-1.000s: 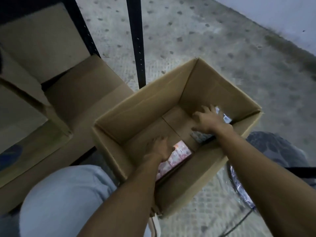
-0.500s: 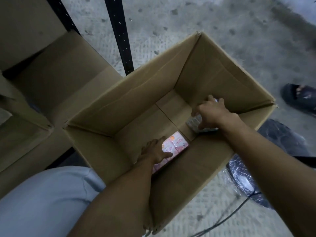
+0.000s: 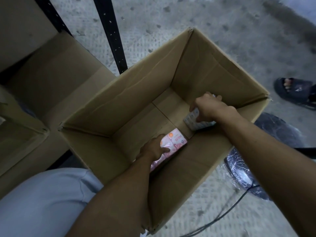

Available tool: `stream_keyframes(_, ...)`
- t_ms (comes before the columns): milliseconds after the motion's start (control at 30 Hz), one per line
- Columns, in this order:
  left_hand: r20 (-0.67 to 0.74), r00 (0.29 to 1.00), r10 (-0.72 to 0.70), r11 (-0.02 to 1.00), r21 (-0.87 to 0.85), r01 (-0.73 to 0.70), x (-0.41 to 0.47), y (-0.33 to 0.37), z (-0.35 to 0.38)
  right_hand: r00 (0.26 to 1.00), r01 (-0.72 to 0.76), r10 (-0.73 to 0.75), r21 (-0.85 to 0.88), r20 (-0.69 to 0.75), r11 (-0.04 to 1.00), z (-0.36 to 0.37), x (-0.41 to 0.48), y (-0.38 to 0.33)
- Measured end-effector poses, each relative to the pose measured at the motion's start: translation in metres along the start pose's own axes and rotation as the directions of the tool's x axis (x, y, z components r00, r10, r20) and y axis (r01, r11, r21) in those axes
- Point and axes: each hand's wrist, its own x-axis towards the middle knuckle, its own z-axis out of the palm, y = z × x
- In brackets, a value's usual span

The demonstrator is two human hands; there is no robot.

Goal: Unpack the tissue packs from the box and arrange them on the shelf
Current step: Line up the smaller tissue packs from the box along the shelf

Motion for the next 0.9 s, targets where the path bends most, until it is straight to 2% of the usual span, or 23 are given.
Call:
stream_keyframes(233,-0.127,0.992,0.024,1.0,-0.007,-0.025,-0.011,0.013,-0.028,0.998,-0.031,0.04,0.191,-0.044,0.981,-0.012,-0.026,0.003)
stream_keyframes(533,-0.244,0.965,0.094,0.99,-0.083,-0.117,-0.058,0.056,-0.073,0.97,0.043,0.025,0.277,-0.24,0.96,-0.056,-0.071,-0.006)
stream_keyframes(767,-0.36,0.922,0.143,0.989,0.089,-0.119,-0.13,0.073,-0.118,0.919,0.107,0.003,0.255,-0.395,0.961,-0.093,-0.119,-0.021)
stream_keyframes(900,-0.413,0.889,0.197,0.979,0.121,-0.161,-0.175,0.085,-0.134,0.883,0.146,-0.011,0.253,-0.47,0.956,-0.111,-0.15,-0.033)
